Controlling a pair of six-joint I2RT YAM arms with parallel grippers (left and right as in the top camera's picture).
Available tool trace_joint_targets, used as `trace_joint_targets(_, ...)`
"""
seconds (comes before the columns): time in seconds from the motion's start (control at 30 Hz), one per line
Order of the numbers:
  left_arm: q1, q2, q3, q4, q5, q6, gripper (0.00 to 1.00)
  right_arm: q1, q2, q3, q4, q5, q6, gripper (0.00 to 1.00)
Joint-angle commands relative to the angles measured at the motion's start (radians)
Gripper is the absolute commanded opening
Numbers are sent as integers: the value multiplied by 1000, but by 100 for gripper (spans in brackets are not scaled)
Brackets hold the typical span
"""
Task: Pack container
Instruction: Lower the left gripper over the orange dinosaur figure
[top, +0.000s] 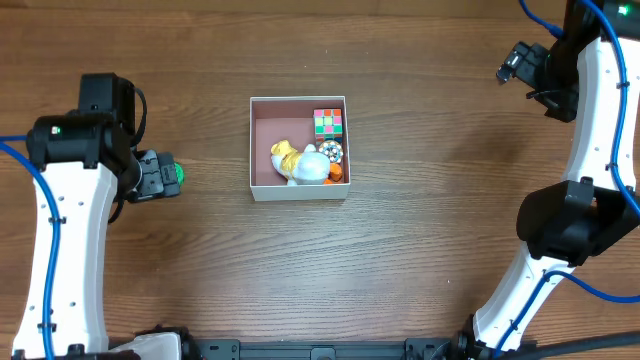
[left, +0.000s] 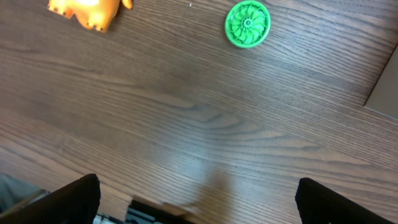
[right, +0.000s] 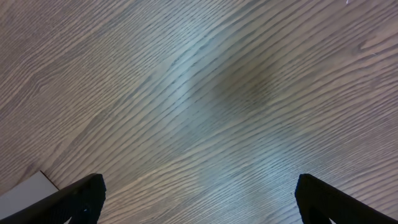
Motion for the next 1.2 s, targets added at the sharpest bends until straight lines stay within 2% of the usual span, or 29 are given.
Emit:
trace_joint_targets(0.0,51,52,24,3,-22,74,100,0,-6,-1,6,-1,8,100)
trace_joint_targets(0.33,189,153,24,103,-96,85,100,0,-6,-1,6,-1,8,100)
trace_joint_targets(0.63,211,167,24,247,-91,266,100,0,-6,-1,6,-1,8,100)
trace_joint_targets(0.73,229,171,24,298,-87,264,100,0,-6,-1,6,-1,8,100)
trace_joint_targets(0.93,341,174,24,367,61,269,100,0,-6,-1,6,-1,8,100)
trace_joint_targets(1.03,402,174,24,378,138,341,100,0,-6,-1,6,-1,8,100)
trace_joint_targets(1.17,455,174,24,406,146,428,100,0,-6,-1,6,-1,8,100)
